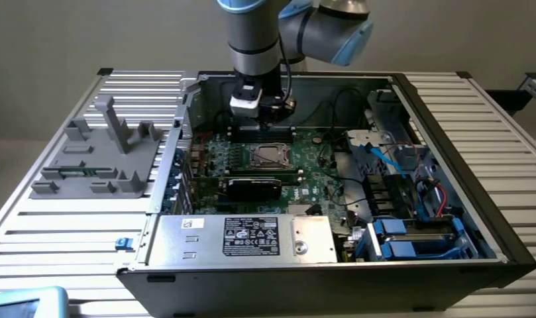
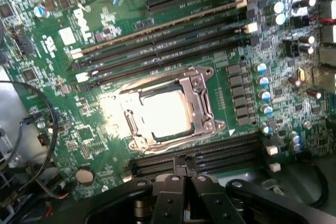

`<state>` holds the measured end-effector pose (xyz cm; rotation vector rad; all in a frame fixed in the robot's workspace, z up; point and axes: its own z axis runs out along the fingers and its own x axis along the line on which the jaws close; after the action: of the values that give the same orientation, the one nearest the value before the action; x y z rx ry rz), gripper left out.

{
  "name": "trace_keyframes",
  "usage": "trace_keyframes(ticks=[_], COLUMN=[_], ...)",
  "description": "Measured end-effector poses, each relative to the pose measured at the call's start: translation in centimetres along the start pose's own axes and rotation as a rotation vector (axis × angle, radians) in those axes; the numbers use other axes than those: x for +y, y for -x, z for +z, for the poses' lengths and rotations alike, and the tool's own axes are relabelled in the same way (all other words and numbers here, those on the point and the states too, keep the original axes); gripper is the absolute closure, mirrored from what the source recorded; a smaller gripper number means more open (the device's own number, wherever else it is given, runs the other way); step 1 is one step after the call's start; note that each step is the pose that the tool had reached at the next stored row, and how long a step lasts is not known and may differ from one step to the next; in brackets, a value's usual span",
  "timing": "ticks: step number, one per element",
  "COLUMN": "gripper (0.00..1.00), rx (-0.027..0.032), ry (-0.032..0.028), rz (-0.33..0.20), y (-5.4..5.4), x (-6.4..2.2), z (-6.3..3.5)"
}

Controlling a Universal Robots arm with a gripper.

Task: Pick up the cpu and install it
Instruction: 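Install the first cpu locking lever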

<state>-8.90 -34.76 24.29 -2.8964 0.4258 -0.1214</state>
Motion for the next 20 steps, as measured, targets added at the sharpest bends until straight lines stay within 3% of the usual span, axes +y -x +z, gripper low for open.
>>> trace_keyframes(ticks=[2, 5, 7, 10, 14, 18, 20], gripper=[0.89, 0.89, 0.89, 0.89, 0.89, 0.89, 0.89], rx=[0.0059, 0.0156, 0.0192, 0.0216, 0.0220, 0.0158, 0.0156], ry=[0.0348, 0.0823, 0.1047, 0.1311, 0.1585, 0.1634, 0.1634], rz=[-0.006, -0.015, -0.019, -0.024, -0.027, -0.027, -0.026], y=[0.0, 0.0, 0.1, 0.1, 0.1, -0.1, -0.1], x=[-0.06, -0.17, -0.33, -0.58, -0.74, -1.07, -1.09], z=[-0.01, -0.08, -0.24, -0.60, -1.15, -2.54, -2.69])
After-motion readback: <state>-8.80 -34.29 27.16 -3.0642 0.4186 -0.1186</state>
